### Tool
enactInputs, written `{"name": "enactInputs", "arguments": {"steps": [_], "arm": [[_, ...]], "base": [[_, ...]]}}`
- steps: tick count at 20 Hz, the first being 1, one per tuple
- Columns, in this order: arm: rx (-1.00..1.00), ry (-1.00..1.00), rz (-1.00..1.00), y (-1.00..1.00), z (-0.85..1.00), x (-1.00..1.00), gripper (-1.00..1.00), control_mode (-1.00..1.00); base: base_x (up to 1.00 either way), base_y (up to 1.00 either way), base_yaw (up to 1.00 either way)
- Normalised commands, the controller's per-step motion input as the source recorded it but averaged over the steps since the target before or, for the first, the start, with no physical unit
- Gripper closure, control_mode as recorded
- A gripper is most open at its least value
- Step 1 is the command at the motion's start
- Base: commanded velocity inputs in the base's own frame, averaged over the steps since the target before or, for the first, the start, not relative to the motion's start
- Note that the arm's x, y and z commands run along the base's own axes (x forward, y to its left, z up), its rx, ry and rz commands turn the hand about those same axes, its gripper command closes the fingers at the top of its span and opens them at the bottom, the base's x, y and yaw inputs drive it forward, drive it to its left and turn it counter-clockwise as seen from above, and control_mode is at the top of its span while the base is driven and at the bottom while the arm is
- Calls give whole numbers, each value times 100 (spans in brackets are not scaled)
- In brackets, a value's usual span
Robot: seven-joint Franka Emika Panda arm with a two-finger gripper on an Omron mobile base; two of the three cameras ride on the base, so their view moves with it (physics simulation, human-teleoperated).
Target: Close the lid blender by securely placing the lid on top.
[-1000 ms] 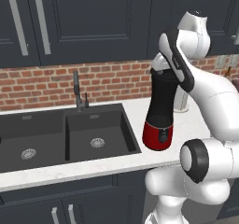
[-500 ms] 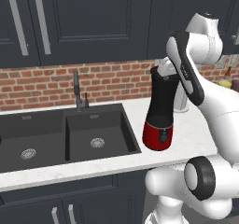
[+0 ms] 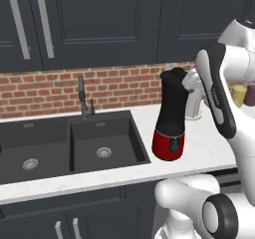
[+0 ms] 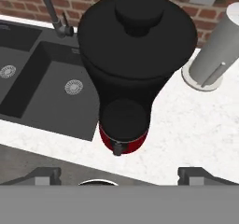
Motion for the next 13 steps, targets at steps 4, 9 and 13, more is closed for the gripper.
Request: {"name": "enactInputs", "arguments": {"steps": [4,9,13], "arm": [[0,-9,-5,-38,5,-47,-100,-100],[0,-9,-9,-46,0,-36,-100,-100],[0,-8,-10,-50,0,-37,-100,-100]], "base": [[0,0,0],[0,0,0],[0,0,0]]}}
